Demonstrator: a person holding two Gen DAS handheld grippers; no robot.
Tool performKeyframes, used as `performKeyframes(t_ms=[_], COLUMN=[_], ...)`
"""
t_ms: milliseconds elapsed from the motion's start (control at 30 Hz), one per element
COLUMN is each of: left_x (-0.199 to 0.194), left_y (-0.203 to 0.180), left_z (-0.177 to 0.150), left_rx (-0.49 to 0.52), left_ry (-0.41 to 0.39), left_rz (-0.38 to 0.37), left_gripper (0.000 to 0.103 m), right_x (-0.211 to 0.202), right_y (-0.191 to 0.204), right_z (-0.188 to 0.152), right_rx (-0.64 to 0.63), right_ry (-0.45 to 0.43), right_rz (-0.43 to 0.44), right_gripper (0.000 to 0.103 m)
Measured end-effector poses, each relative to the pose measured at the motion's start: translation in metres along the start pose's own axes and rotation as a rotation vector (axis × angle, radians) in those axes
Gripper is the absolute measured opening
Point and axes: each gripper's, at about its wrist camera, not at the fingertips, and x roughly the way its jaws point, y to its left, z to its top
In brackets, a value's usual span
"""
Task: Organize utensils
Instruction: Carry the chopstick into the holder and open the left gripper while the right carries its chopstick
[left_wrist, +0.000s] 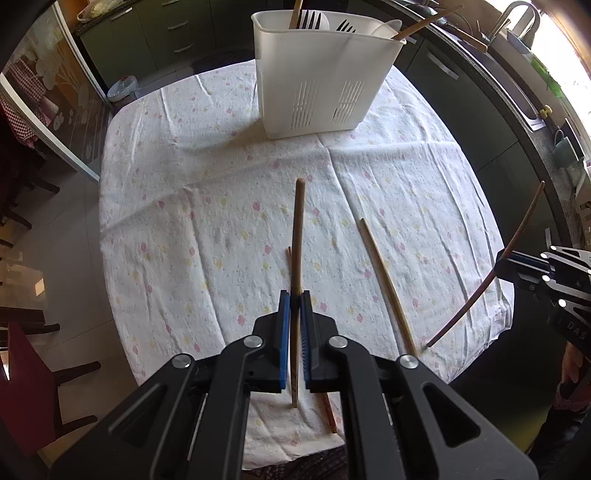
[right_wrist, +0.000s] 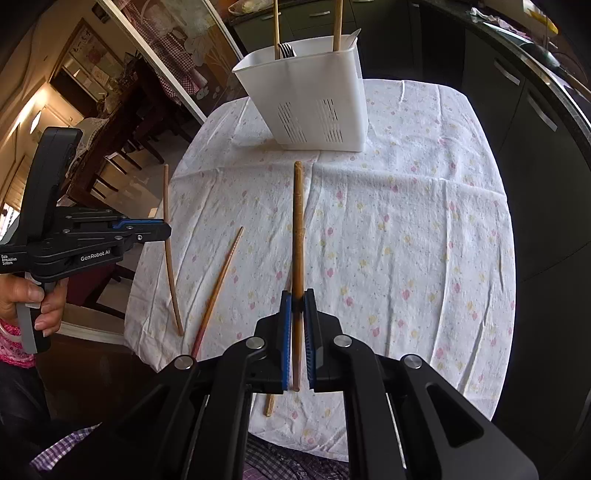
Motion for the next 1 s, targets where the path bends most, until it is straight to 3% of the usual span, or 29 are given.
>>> performKeyframes(t_ms=[400, 1000], left_x=[-0.052, -0.152], left_y=[-0.012, -0.026], left_z=[0.02, 0.105], left_rx=[0.013, -0.03], left_ry=[-0.131, -0.327], left_rz=[-0.013, 0.005], left_gripper=[0.006, 0.006], right_x=[-0.036, -0.044], right_y=[0.004, -0.016], right_z=[0.017, 0.018], right_rx=[-0.028, -0.016], right_ry=[-0.097, -0.099], right_rz=[-0.019, -0.025], right_gripper=[0.007, 0.007])
